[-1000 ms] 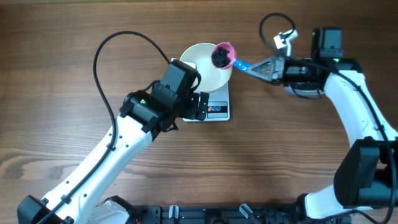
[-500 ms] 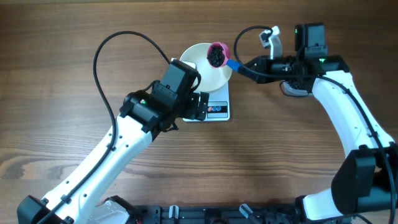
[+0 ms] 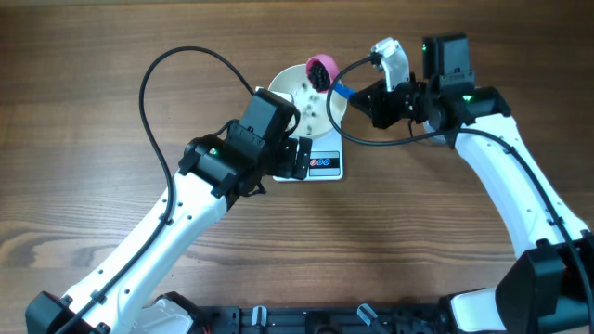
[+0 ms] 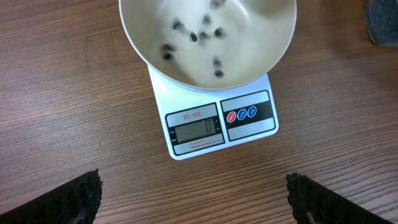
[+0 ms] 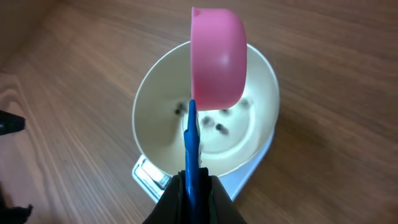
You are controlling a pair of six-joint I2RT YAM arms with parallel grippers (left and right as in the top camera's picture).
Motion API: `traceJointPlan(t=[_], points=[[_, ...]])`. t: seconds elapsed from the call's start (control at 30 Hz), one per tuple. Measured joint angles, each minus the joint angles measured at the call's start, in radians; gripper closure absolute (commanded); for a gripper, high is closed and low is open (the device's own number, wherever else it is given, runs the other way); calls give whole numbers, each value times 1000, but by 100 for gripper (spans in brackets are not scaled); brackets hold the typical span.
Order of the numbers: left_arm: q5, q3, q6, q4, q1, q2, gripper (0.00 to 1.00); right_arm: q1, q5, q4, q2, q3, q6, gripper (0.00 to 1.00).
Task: Scoop item into bowl and weigh 150g on scale
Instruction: 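Carry the scoop over the white bowl and tip beans in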
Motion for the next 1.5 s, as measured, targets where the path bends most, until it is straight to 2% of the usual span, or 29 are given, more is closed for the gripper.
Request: traceJointPlan(t=[0.53, 0.8, 0.93, 1.3, 1.5], points=[[0, 0, 0, 0, 0, 0, 0, 3, 80, 32, 0, 0, -149, 96], [0, 0, 0, 0, 0, 0, 0, 107, 230, 80, 0, 0, -181, 96], [0, 0, 0, 0, 0, 0, 0, 111, 272, 82, 0, 0, -192, 96], [0, 0, 0, 0, 0, 0, 0, 111, 285, 105, -43, 0, -254, 96], [0, 0, 0, 0, 0, 0, 0, 111, 275, 18, -68, 6, -263, 96]])
